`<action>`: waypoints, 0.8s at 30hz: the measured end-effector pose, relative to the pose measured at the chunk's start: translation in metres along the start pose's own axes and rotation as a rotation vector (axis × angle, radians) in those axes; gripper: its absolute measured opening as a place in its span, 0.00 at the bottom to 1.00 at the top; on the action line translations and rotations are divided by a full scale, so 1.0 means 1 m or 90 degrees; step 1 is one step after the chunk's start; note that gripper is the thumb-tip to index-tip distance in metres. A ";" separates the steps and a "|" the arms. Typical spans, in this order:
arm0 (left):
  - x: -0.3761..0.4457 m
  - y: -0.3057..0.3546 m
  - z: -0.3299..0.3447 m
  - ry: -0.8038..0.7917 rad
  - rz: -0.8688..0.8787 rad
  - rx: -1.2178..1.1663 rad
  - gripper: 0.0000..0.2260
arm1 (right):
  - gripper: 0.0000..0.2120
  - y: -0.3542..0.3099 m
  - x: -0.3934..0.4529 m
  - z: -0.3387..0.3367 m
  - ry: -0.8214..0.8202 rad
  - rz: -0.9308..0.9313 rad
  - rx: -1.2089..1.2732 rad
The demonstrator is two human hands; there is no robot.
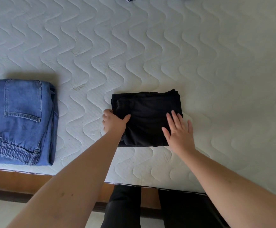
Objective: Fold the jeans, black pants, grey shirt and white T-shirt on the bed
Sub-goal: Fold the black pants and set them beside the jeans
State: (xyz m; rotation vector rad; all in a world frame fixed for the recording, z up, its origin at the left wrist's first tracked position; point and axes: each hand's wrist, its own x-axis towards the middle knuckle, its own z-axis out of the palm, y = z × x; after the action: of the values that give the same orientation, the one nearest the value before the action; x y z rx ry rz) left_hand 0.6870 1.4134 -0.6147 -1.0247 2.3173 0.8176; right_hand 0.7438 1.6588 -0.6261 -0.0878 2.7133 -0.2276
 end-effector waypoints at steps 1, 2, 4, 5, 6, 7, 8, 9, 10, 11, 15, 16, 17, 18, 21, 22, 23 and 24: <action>0.001 -0.002 0.000 -0.021 -0.040 -0.045 0.38 | 0.28 0.005 0.000 -0.004 0.034 0.013 0.060; 0.003 -0.004 0.000 -0.043 -0.070 -0.078 0.39 | 0.26 0.008 0.001 -0.008 0.077 0.031 0.167; 0.006 -0.008 -0.003 -0.092 -0.081 -0.094 0.37 | 0.24 0.009 0.008 -0.017 0.129 0.140 0.443; 0.008 -0.010 -0.005 -0.117 -0.070 -0.098 0.34 | 0.25 0.009 0.014 -0.021 0.120 0.210 0.529; 0.010 -0.013 -0.008 -0.137 -0.061 -0.114 0.30 | 0.26 0.009 0.022 -0.024 0.099 0.261 0.564; 0.011 -0.014 -0.009 -0.155 -0.060 -0.146 0.28 | 0.24 0.010 0.031 -0.027 0.070 0.277 0.561; 0.011 -0.015 -0.011 -0.171 -0.062 -0.186 0.26 | 0.20 0.013 0.039 -0.027 0.038 0.273 0.543; 0.011 -0.016 -0.013 -0.181 -0.061 -0.220 0.25 | 0.17 0.015 0.045 -0.028 0.002 0.267 0.524; 0.009 -0.017 -0.014 -0.187 -0.047 -0.239 0.24 | 0.17 0.016 0.050 -0.029 -0.032 0.263 0.509; 0.007 -0.019 -0.015 -0.191 -0.023 -0.242 0.23 | 0.18 0.016 0.054 -0.031 -0.060 0.255 0.494; -0.009 -0.021 -0.026 -0.197 0.086 -0.232 0.20 | 0.23 0.011 0.049 -0.033 -0.063 0.177 0.470; -0.014 -0.021 -0.030 -0.193 0.104 -0.230 0.19 | 0.23 0.009 0.044 -0.034 -0.044 0.160 0.469; -0.020 -0.020 -0.036 -0.190 0.121 -0.226 0.18 | 0.21 0.007 0.038 -0.038 -0.021 0.146 0.473; -0.026 -0.019 -0.043 -0.187 0.135 -0.223 0.18 | 0.20 0.005 0.030 -0.042 0.001 0.138 0.484; -0.044 -0.013 -0.070 -0.182 0.166 -0.220 0.18 | 0.20 -0.003 0.005 -0.063 0.064 0.130 0.525; -0.051 -0.010 -0.081 -0.185 0.173 -0.224 0.18 | 0.20 -0.006 -0.004 -0.073 0.081 0.124 0.528; -0.058 -0.007 -0.093 -0.193 0.183 -0.229 0.18 | 0.21 -0.009 -0.013 -0.085 0.095 0.119 0.527; -0.065 -0.006 -0.106 -0.205 0.195 -0.230 0.18 | 0.21 -0.013 -0.024 -0.097 0.106 0.120 0.528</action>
State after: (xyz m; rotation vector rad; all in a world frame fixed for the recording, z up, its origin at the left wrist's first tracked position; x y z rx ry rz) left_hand 0.7122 1.3699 -0.5002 -0.6138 2.1144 1.4488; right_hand 0.7262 1.6622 -0.5269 0.4372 2.5315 -1.3048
